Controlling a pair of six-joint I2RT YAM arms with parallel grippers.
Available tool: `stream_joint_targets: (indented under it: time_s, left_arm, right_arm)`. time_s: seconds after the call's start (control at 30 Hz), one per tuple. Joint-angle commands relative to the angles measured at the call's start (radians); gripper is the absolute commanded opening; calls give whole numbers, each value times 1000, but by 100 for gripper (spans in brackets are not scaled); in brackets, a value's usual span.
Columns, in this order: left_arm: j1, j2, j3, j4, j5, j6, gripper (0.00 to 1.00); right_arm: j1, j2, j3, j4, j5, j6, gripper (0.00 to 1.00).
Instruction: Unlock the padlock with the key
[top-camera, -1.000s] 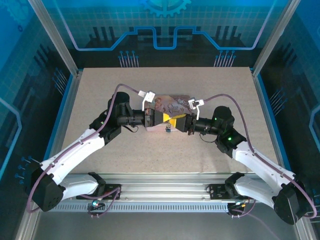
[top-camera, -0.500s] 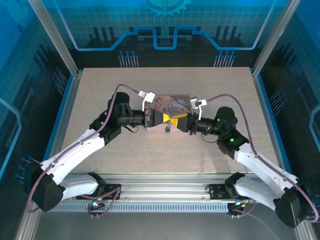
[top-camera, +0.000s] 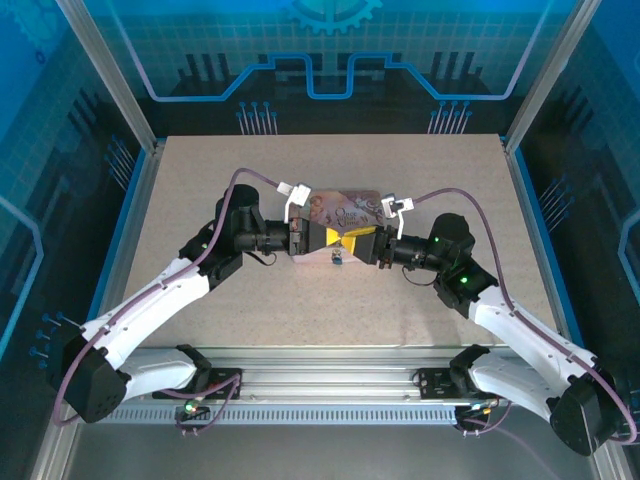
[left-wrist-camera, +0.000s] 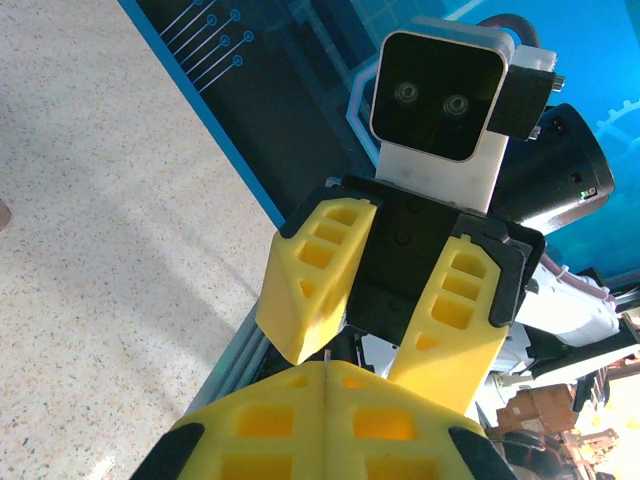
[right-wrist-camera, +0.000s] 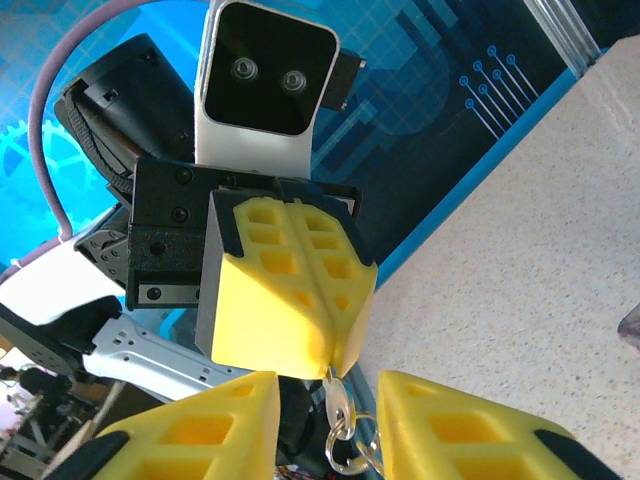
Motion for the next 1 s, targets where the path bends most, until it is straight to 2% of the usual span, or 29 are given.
stream_joint_targets:
  time_s: [0.0, 0.07, 0.2, 0.5, 0.67, 0.8, 0.97]
  left_arm:
    - [-2, -19, -12, 26, 26, 7, 0]
    - [-2, -18, -12, 27, 28, 6, 0]
    - [-2, -18, -18, 49, 34, -3, 0]
    - [-1, -18, -28, 80, 54, -16, 0]
    - [-2, -18, -27, 87, 56, -18, 0]
    - [-1, -18, -28, 89, 56, -18, 0]
    - [0, -16, -32, 98, 43, -25, 0]
  right_arm:
    - [-6, -6, 19, 10, -3, -7, 28]
    - [-6, -4, 17, 14, -7, -6, 24]
    - [-3, 0, 16, 7, -5, -12, 27]
    - [-1, 19, 21, 18, -15, -12, 22]
    - [0, 13, 17, 18, -17, -14, 13]
    - [1, -1, 10, 15, -17, -23, 0]
    - [1, -7, 8, 10, -28, -31, 0]
